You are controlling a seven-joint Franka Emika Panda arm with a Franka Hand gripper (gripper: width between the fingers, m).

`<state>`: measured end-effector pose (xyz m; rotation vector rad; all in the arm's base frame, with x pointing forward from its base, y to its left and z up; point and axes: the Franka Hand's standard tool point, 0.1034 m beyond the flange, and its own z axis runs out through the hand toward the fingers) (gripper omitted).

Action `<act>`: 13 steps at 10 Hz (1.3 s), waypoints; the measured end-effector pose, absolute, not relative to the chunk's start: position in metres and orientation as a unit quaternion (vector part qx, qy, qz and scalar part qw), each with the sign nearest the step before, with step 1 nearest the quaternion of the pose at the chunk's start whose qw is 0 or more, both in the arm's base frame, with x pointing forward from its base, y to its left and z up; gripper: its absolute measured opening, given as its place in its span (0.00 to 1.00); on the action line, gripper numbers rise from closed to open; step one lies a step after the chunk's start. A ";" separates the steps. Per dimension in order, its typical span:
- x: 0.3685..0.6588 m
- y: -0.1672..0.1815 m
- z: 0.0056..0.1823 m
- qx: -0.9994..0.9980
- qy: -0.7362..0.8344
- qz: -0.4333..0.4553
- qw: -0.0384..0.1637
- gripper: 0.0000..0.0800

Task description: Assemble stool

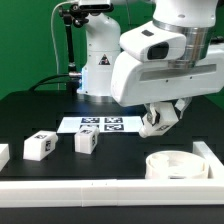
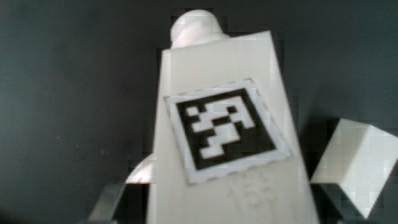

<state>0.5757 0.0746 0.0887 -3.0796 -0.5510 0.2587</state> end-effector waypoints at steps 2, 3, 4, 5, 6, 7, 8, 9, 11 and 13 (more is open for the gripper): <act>0.586 0.076 0.107 -0.989 -0.140 0.032 0.028 0.41; 0.593 0.074 0.116 -0.991 -0.131 0.010 0.039 0.41; 0.600 0.070 0.123 -0.991 -0.126 -0.015 0.041 0.41; 0.606 0.068 0.120 -0.989 -0.129 -0.065 0.034 0.41; 0.604 0.066 0.116 -0.987 -0.130 -0.094 0.029 0.41; 0.607 0.063 0.116 -0.983 -0.132 -0.123 0.024 0.41; 0.610 0.059 0.117 -0.977 -0.135 -0.164 0.017 0.41; 0.608 0.056 0.116 -0.976 -0.126 -0.176 0.017 0.41; 0.623 0.061 0.133 -0.982 -0.096 -0.154 0.044 0.41; 0.633 0.054 0.129 -0.983 -0.062 -0.161 0.065 0.41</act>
Offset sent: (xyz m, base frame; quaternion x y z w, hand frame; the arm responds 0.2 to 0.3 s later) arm 0.0098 0.0010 0.0335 0.0612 0.0955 0.0327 0.9930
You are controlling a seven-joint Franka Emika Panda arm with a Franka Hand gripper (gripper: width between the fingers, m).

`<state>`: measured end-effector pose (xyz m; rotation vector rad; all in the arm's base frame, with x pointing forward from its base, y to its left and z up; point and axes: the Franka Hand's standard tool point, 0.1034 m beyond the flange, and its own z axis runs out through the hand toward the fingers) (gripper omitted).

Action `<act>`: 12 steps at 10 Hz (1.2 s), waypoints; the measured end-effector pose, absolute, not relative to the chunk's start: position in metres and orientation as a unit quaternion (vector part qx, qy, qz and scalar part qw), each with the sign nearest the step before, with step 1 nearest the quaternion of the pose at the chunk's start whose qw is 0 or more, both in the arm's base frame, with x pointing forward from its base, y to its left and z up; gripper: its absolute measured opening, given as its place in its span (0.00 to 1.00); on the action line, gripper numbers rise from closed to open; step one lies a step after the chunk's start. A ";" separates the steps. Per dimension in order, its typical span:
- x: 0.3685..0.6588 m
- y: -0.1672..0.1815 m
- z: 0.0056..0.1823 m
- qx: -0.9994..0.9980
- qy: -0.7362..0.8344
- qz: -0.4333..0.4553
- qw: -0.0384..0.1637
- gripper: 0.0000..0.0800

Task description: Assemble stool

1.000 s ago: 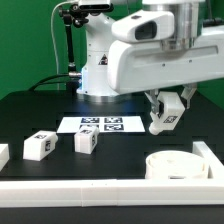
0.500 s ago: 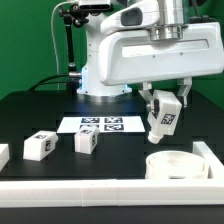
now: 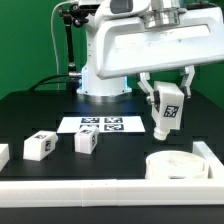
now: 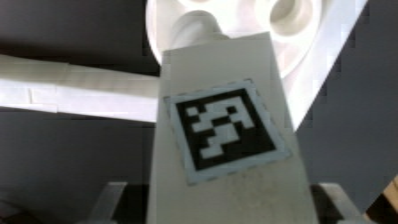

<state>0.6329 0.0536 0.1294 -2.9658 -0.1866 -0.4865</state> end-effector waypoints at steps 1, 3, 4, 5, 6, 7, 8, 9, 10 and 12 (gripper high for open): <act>0.632 0.054 0.128 -0.983 -0.063 -0.159 0.065 0.41; 0.632 0.054 0.128 -0.983 -0.063 -0.159 0.065 0.41; 0.632 0.055 0.127 -0.983 -0.063 -0.159 0.066 0.41; 0.628 0.055 0.124 -0.985 -0.053 -0.146 0.075 0.41; 0.627 0.066 0.123 -0.986 -0.042 -0.142 0.083 0.41; 0.627 0.085 0.121 -0.985 -0.034 -0.139 0.093 0.41; 0.630 0.098 0.119 -0.985 -0.031 -0.138 0.101 0.41; 0.632 0.103 0.120 -0.984 -0.026 -0.145 0.102 0.41; 0.632 0.103 0.119 -0.984 -0.027 -0.145 0.102 0.41; 0.634 0.100 0.120 -0.982 -0.024 -0.161 0.098 0.41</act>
Offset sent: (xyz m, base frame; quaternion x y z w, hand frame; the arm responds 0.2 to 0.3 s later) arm 0.0000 0.0000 0.0000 0.0000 0.0000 0.0000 1.0000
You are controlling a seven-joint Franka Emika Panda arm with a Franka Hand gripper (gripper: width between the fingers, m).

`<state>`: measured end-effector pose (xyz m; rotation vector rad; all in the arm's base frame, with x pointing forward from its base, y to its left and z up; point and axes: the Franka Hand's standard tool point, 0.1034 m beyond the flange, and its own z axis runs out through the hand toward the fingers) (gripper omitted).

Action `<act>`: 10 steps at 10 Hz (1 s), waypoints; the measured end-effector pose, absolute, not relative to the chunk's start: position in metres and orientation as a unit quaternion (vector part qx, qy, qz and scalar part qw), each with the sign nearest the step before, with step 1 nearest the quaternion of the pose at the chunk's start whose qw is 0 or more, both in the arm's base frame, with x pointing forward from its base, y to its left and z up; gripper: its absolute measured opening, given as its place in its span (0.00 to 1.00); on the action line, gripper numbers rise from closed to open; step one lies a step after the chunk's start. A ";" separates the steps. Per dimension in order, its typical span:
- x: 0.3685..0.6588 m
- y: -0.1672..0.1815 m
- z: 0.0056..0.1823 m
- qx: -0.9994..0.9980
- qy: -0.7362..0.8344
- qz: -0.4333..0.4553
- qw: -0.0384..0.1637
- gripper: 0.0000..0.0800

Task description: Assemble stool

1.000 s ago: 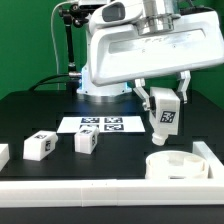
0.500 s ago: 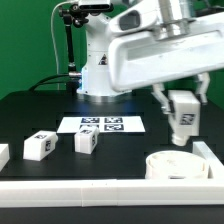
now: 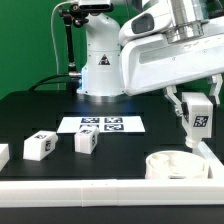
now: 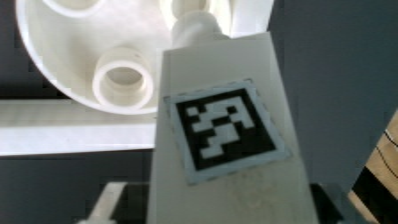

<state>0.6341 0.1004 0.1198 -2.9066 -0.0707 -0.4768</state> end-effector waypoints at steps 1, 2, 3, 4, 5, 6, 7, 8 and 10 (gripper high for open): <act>0.632 0.099 0.118 -0.982 -0.022 -0.162 0.096 0.41; 0.636 0.097 0.122 -0.976 -0.019 -0.195 0.090 0.41; 0.638 0.096 0.122 -0.969 -0.017 -0.232 0.082 0.41; 0.635 0.098 0.119 -0.969 -0.016 -0.230 0.084 0.41; 0.635 0.099 0.118 -0.969 -0.016 -0.230 0.085 0.41; 0.635 0.098 0.118 -0.969 -0.015 -0.230 0.085 0.41; 0.635 0.098 0.118 -0.969 -0.015 -0.230 0.085 0.41; 0.634 0.099 0.118 -0.969 -0.015 -0.231 0.084 0.41; 0.624 0.106 0.110 -0.970 -0.020 -0.226 0.084 0.41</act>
Offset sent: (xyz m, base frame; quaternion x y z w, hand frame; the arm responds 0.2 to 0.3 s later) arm 0.0012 0.0165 0.0024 0.0374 0.0512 0.0439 0.9970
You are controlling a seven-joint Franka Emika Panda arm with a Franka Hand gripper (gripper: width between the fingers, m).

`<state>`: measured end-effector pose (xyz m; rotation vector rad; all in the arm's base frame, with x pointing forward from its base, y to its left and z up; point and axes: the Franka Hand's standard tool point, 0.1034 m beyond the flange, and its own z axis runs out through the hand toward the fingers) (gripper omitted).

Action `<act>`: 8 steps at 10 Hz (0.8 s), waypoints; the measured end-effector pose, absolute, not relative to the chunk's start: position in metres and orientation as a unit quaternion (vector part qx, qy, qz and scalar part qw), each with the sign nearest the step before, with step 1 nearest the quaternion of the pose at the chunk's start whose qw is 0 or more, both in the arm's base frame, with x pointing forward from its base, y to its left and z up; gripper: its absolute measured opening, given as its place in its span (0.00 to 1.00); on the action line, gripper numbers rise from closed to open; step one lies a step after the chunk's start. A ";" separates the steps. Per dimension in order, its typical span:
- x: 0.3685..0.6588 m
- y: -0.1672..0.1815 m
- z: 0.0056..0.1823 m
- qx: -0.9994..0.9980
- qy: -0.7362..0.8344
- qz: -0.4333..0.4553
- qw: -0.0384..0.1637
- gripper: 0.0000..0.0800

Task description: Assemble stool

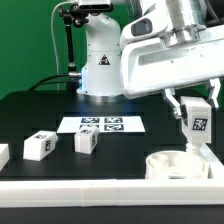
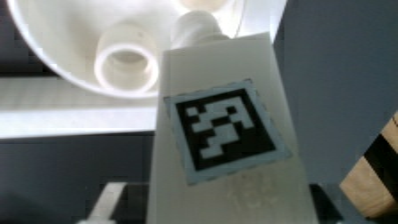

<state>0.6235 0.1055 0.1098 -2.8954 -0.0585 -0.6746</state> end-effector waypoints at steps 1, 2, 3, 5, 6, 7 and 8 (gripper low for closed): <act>0.621 0.107 0.108 -0.970 -0.021 -0.226 0.083 0.41; 0.618 0.107 0.104 -0.971 -0.021 -0.222 0.083 0.41; 0.617 0.107 0.100 -0.972 -0.021 -0.221 0.083 0.41; 0.617 0.108 0.099 -0.972 -0.021 -0.220 0.084 0.41; 0.617 0.108 0.098 -0.972 -0.021 -0.219 0.084 0.41; 0.617 0.108 0.096 -0.972 -0.020 -0.218 0.084 0.41; 0.617 0.108 0.094 -0.972 -0.020 -0.217 0.084 0.41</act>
Offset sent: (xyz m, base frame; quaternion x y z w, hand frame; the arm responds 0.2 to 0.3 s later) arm -0.0006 0.0000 -0.0039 -0.0087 0.0070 -0.0014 0.9999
